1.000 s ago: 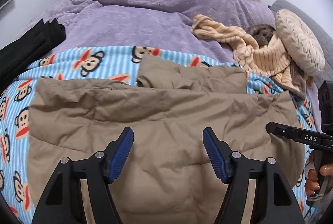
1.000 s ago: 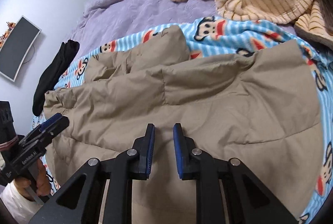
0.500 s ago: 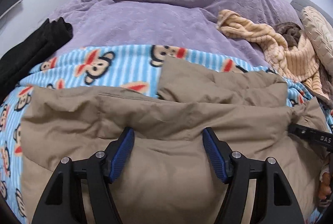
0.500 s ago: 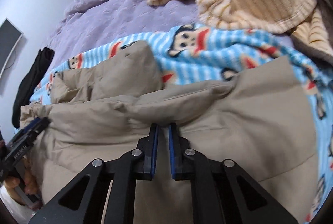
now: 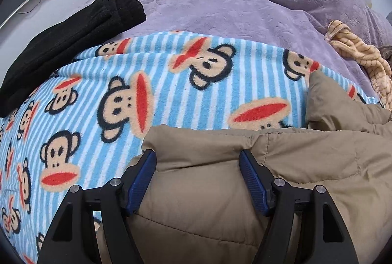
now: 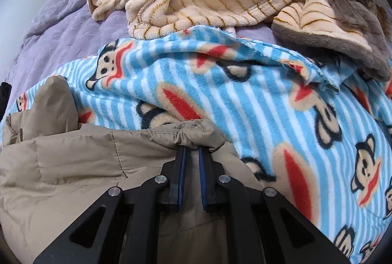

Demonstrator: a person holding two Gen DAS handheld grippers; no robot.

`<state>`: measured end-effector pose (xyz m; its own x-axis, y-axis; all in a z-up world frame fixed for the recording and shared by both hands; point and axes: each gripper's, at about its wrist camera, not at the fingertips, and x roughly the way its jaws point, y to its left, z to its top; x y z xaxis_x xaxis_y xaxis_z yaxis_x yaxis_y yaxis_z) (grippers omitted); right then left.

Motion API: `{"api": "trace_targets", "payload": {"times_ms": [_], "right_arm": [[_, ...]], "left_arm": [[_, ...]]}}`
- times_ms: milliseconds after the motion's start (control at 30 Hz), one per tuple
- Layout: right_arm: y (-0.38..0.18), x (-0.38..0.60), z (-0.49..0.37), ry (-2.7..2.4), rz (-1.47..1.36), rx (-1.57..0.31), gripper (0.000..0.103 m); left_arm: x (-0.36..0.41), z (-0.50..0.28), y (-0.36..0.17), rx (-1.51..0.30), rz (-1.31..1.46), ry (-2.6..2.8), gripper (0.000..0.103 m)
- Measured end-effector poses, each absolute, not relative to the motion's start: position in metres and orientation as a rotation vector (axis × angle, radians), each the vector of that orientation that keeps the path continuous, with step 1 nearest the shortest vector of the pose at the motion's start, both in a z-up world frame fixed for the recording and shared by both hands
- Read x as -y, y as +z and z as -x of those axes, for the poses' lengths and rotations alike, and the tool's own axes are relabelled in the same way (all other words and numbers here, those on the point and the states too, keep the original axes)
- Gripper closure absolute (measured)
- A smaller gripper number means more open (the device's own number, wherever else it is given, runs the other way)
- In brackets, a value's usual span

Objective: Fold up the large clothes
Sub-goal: 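Open both tools and release the folded hem onto the jacket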

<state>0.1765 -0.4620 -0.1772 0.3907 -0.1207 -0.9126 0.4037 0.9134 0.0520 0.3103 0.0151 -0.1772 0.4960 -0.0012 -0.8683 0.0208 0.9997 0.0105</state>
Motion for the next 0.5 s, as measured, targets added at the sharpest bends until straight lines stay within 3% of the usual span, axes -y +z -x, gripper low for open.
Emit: {"api": "trace_targets", "payload": {"times_ms": [267,333,500], "right_arm": [[-0.161,0.454,-0.175,-0.364,-0.307,-1.115,0.088],[-0.152,0.452,-0.166,-0.364,-0.316,-1.098,0.081],[-0.124,0.432,-0.13,-0.335,-0.294,-1.044,0.051]], "left_arm": [[-0.019,-0.307,-0.169,-1.069,-0.003,0.016,0.028],[-0.02,-0.298,-0.16,-1.065,-0.011,0.025,0.028],[-0.02,-0.267,-0.139,-1.052,-0.034,0.014,0.028]]}}
